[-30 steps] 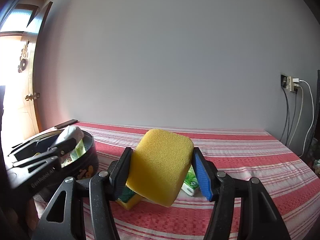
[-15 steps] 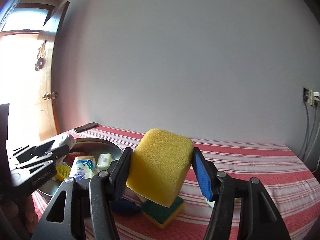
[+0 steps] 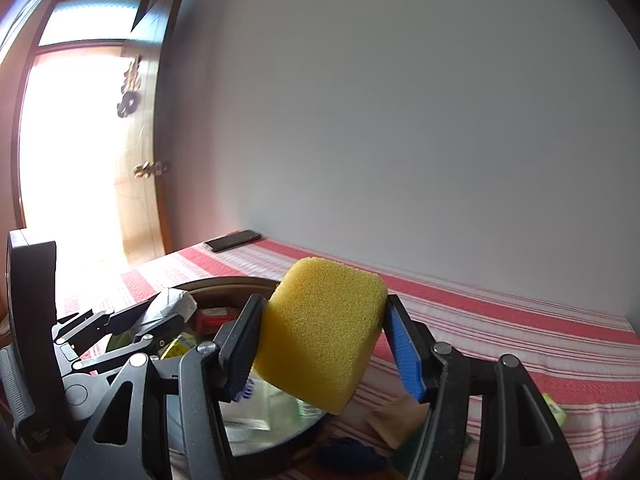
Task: Organize objects
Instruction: 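Lift and carry the white bar and yellow sponge over the silver tin, then open the left tool dropping the white bar into the tin while the right tool holds the sponge above it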
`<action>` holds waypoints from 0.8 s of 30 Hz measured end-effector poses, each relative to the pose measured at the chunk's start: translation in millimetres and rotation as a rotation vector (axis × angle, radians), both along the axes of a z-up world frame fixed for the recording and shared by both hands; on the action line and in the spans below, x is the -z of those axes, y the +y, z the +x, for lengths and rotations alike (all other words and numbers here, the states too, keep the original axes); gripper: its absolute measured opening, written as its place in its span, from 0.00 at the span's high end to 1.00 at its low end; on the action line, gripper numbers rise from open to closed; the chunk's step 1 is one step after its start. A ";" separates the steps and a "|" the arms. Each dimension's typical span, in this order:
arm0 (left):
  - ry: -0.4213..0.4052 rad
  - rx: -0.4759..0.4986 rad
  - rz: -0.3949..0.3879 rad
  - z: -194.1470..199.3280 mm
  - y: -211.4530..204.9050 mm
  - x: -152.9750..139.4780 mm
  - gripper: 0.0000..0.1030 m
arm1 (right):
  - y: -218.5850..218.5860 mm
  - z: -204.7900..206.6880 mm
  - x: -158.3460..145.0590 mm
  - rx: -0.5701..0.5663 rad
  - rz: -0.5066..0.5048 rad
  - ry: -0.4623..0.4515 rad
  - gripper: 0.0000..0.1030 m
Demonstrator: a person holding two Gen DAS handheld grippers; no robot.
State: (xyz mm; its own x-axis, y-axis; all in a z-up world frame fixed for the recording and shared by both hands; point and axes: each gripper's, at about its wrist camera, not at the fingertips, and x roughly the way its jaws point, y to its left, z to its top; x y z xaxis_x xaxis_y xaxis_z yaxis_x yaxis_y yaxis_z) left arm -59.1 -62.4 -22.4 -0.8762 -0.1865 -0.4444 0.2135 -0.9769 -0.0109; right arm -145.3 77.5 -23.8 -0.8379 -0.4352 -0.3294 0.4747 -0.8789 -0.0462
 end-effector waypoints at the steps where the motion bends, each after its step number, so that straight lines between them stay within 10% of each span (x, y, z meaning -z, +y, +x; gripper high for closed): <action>1: -0.003 -0.003 0.003 -0.6 -2.2 0.6 0.66 | -6.6 -3.3 1.8 -0.010 0.006 -0.009 0.40; 24: -0.072 -0.025 0.024 -14.6 -23.1 13.0 0.66 | -60.3 -43.0 32.1 -0.067 0.095 -0.100 0.40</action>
